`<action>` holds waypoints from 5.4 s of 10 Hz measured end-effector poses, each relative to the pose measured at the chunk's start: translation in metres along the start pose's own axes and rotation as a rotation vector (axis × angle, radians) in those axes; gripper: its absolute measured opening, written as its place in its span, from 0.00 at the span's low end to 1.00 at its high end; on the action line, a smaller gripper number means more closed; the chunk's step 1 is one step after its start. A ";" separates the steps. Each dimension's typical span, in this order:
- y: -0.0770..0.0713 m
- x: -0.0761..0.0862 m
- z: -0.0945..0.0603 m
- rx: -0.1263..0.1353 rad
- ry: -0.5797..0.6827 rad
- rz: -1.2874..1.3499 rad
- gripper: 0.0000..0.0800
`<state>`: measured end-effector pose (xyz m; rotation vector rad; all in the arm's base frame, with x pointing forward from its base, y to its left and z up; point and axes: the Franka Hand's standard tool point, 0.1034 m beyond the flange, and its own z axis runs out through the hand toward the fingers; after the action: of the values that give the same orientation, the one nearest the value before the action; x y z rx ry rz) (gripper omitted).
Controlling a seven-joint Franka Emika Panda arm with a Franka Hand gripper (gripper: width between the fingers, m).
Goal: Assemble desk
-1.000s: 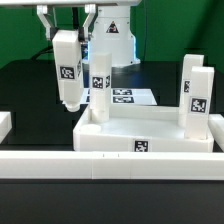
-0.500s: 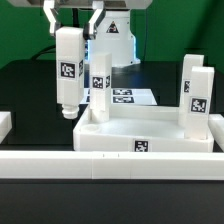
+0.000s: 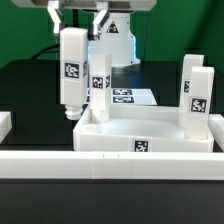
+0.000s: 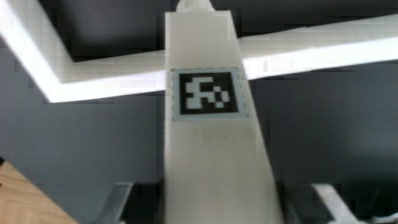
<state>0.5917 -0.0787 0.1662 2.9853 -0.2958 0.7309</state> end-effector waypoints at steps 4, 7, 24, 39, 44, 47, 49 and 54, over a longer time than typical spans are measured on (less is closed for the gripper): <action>-0.007 -0.004 0.001 0.007 -0.007 -0.003 0.36; -0.002 -0.015 0.000 -0.010 0.014 -0.011 0.36; -0.013 -0.036 0.020 -0.056 0.065 -0.062 0.36; 0.004 -0.011 -0.007 -0.006 0.007 -0.024 0.81; 0.001 -0.026 0.008 0.031 -0.143 0.000 0.81; -0.001 -0.029 0.015 0.096 -0.347 -0.033 0.81; -0.004 -0.034 0.013 0.114 -0.501 -0.032 0.81; 0.001 -0.025 0.024 0.117 -0.664 -0.056 0.81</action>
Offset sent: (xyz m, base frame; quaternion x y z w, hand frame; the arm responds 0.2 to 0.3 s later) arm 0.0000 0.0000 0.0000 0.0000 0.0000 0.0000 1.0000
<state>0.5810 -0.0775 0.1330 3.2329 -0.1915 -0.2832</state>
